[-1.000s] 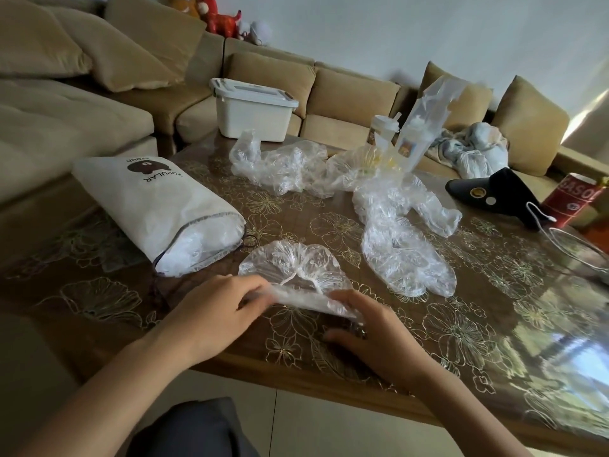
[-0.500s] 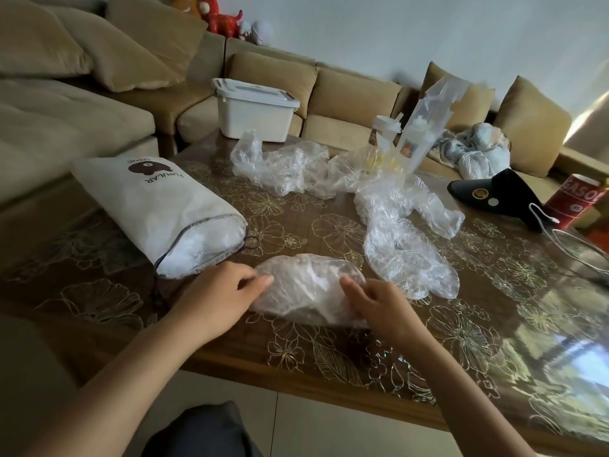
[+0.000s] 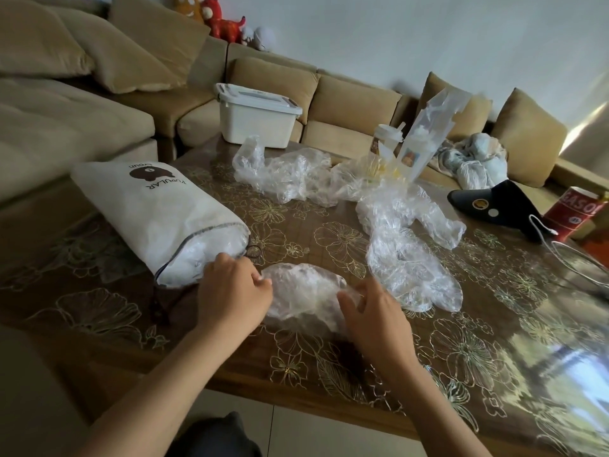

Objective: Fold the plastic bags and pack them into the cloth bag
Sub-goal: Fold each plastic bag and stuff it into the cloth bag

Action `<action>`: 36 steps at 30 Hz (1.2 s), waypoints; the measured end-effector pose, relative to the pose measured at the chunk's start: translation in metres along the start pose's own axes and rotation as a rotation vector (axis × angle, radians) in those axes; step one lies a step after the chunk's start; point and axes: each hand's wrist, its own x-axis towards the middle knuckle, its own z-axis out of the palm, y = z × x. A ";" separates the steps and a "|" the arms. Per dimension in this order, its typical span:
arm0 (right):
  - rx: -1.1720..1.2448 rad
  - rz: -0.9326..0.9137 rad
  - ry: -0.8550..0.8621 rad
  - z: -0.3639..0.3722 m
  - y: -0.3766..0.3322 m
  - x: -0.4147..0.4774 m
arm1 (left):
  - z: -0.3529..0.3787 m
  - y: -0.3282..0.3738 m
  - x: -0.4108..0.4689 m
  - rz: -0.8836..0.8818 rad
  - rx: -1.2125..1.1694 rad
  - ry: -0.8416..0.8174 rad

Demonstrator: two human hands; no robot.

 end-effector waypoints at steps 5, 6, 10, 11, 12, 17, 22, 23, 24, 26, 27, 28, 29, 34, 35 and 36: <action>0.358 -0.145 -0.082 -0.042 -0.011 0.012 | -0.015 0.005 0.009 -0.298 -0.988 -0.428; 0.485 -0.177 -0.119 -0.051 -0.017 0.016 | -0.019 0.007 0.009 -0.324 -1.116 -0.473; 0.687 -0.283 -0.506 -0.069 -0.038 0.031 | -0.035 0.007 0.003 -0.293 -1.249 -0.628; 0.685 -0.281 -0.623 -0.070 -0.042 0.032 | -0.038 0.005 0.001 -0.259 -1.227 -0.670; 0.674 -0.263 -0.723 -0.069 -0.043 0.034 | -0.041 0.004 -0.001 -0.231 -1.203 -0.699; 0.809 -0.130 -0.782 -0.053 -0.039 0.023 | -0.045 -0.001 0.000 -0.223 -1.300 -0.532; 0.984 -0.002 -0.553 -0.037 -0.041 0.006 | -0.036 0.003 -0.011 -0.261 -1.221 -0.614; 0.991 0.004 -0.545 -0.037 -0.042 0.003 | -0.033 0.005 -0.013 -0.278 -1.177 -0.559; 1.000 0.012 -0.553 -0.038 -0.044 0.001 | -0.031 0.005 -0.013 -0.292 -1.116 -0.487; 1.019 0.026 -0.600 -0.041 -0.045 0.000 | -0.029 0.007 -0.013 -0.283 -1.012 -0.398; 1.026 0.017 -0.626 -0.043 -0.045 0.000 | -0.030 0.008 -0.014 -0.283 -0.993 -0.387; 1.029 0.007 -0.648 -0.044 -0.047 -0.001 | -0.031 0.008 -0.014 -0.283 -0.982 -0.384; 1.031 0.007 -0.650 -0.046 -0.048 -0.001 | -0.032 0.008 -0.015 -0.284 -0.979 -0.385; 1.156 0.027 -0.653 -0.046 -0.052 0.005 | -0.035 0.006 -0.014 -0.291 -1.045 -0.348; 1.171 0.022 -0.662 -0.046 -0.053 0.006 | -0.035 0.004 -0.014 -0.300 -1.090 -0.357; 1.194 0.037 -0.668 -0.046 -0.053 0.005 | -0.035 0.004 -0.014 -0.327 -1.148 -0.376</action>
